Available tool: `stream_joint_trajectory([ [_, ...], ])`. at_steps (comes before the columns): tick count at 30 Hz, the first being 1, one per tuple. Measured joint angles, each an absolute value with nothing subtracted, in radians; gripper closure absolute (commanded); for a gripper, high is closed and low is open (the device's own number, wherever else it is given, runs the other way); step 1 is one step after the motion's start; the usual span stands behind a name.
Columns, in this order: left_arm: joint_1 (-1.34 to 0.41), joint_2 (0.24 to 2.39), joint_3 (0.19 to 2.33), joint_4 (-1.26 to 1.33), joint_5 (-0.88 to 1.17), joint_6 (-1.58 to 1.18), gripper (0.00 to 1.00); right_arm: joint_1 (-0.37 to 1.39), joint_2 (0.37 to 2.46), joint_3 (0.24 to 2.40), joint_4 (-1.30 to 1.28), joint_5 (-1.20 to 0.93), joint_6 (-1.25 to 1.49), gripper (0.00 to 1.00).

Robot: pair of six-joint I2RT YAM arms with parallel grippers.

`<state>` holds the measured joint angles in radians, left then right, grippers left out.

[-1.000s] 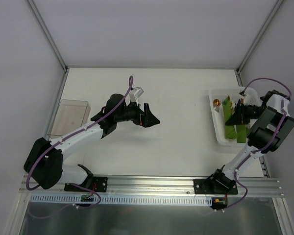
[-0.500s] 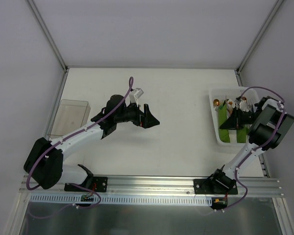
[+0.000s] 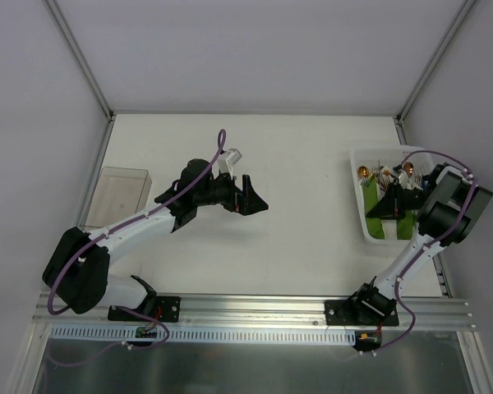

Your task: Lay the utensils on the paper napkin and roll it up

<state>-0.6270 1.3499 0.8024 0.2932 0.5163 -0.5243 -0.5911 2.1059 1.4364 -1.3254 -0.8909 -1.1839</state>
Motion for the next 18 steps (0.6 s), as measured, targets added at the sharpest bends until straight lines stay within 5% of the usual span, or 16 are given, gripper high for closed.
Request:
stream_joint_trajectory([
  [6,-0.627,1.356,0.802,0.290,0.516,-0.525,0.01,-0.573,2.103,1.436,-1.315,-0.847,-1.098,0.65],
  [18,-0.627,1.356,0.803,0.262,0.516,-0.525,0.01,-0.541,2.034,1.428,-1.325,-0.722,-0.944,0.45],
])
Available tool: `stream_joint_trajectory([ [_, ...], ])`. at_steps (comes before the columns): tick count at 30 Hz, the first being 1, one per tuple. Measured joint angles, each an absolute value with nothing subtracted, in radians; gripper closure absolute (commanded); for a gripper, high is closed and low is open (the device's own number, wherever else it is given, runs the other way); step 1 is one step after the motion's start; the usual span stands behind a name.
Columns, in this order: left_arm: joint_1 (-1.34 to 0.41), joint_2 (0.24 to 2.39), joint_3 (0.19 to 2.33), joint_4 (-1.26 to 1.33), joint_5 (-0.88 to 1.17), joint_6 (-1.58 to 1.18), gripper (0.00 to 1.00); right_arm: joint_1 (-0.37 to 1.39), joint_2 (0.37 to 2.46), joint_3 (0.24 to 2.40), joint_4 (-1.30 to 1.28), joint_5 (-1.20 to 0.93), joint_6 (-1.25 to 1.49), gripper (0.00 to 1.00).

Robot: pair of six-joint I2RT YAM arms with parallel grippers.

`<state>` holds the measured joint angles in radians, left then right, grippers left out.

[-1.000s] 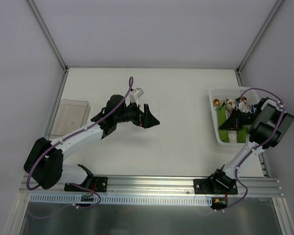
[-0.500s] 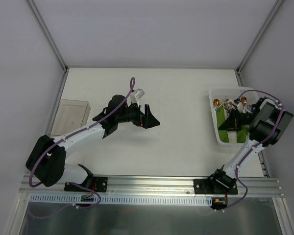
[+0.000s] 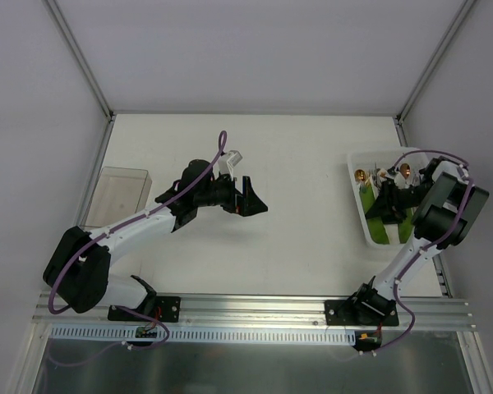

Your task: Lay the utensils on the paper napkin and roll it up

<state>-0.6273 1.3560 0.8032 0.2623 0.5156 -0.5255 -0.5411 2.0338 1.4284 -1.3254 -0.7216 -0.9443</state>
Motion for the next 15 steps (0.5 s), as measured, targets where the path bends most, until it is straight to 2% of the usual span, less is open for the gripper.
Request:
stream_joint_trajectory([
  [7,-0.627,1.356,0.803,0.261,0.515,-0.525,0.01,-0.537,1.979,1.438,-1.324,-0.639,-0.912,0.41],
  [10,-0.627,1.356,0.803,0.259,0.515,-0.525,0.01,-0.529,1.962,1.445,-1.320,-0.604,-0.896,0.31],
  [15,-0.627,1.356,0.803,0.245,0.506,-0.524,0.01,-0.495,1.909,1.446,-1.303,-0.536,-0.876,0.26],
])
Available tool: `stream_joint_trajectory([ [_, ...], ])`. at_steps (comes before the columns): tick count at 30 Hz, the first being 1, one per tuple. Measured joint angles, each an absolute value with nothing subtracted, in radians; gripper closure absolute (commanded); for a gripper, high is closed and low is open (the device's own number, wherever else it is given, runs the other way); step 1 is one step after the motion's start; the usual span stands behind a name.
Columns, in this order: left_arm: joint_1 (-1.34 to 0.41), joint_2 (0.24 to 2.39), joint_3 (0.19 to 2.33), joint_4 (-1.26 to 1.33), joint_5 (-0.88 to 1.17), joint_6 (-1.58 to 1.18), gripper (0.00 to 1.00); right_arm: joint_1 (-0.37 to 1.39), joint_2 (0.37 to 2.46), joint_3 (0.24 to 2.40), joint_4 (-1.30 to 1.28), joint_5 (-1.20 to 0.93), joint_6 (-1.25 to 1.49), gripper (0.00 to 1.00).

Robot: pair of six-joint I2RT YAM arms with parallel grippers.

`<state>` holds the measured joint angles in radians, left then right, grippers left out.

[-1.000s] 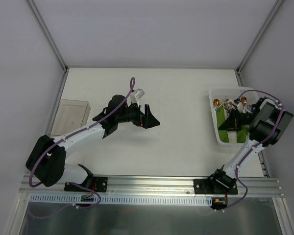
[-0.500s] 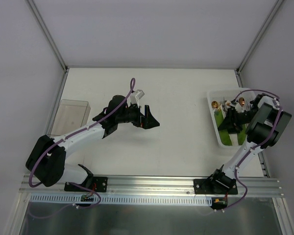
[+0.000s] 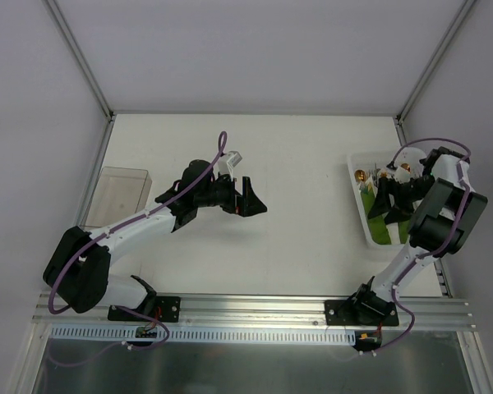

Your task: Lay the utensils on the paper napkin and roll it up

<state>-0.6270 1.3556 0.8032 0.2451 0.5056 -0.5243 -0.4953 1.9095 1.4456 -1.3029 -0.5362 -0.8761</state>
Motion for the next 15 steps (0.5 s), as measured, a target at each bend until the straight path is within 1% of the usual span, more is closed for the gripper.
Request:
stream_joint_trajectory([
  [2,-0.627,1.355,0.804,0.236,0.492,-0.524,0.01,-0.482,1.885,1.446,-1.283,-0.502,-0.870,0.25],
  [5,-0.627,1.351,0.804,0.222,0.467,-0.524,0.01,-0.469,1.857,1.459,-1.266,-0.460,-0.860,0.22],
  [8,-0.626,1.334,0.804,0.195,0.432,-0.520,0.01,-0.467,1.834,1.510,-1.260,-0.429,-0.848,0.11],
  [9,-0.625,1.326,0.804,0.180,0.416,-0.517,0.01,-0.467,1.827,1.533,-1.257,-0.426,-0.846,0.05],
  [10,-0.620,1.319,0.805,0.166,0.406,-0.514,0.01,-0.467,1.815,1.557,-1.253,-0.427,-0.844,0.02],
  [15,-0.560,1.273,0.817,0.080,0.356,-0.498,0.01,-0.453,1.739,1.674,-1.250,-0.457,-0.829,0.01],
])
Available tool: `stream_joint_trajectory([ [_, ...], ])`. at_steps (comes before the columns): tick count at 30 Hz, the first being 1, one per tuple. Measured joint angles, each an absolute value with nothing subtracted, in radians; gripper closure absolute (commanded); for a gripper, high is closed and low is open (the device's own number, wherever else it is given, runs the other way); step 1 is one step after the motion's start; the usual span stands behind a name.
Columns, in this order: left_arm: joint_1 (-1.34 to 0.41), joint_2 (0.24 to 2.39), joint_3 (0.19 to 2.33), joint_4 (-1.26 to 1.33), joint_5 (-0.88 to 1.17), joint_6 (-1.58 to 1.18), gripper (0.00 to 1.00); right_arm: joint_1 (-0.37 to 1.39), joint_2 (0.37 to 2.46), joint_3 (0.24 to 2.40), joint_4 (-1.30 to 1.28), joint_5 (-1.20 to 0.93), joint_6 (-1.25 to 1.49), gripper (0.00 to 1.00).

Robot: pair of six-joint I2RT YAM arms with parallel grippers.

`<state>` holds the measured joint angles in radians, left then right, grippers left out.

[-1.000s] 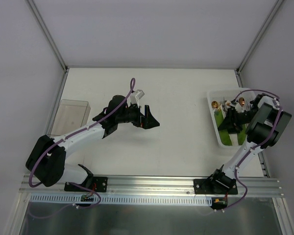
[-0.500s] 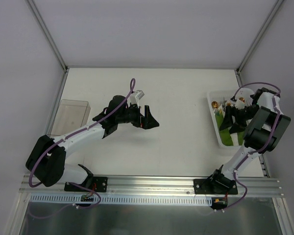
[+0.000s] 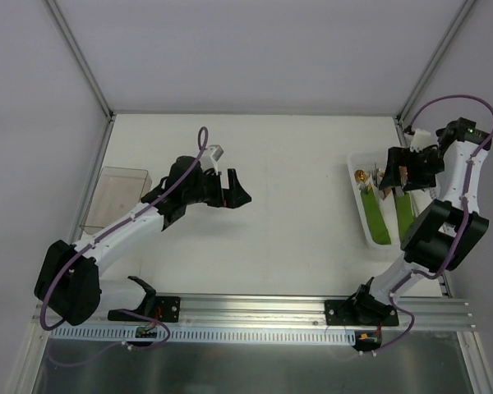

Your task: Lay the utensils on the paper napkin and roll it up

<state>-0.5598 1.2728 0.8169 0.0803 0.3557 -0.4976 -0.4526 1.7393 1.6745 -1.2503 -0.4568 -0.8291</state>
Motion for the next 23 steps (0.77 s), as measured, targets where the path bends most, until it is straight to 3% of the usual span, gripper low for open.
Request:
stream_joint_trajectory([
  [6,-0.451,1.245,0.888,-0.052,0.300,-0.445,0.01,-0.242,1.612,1.658,-1.166,-0.516,-0.720,0.01],
  [13,-0.402,1.279,1.069,-0.191,0.208,-0.350,0.01,0.126,1.495,1.431,-0.890,-0.544,-0.508,0.01],
  [23,-0.402,1.416,1.066,-0.258,0.173,-0.338,0.01,0.344,1.472,1.136,-0.658,-0.484,-0.419,0.01],
])
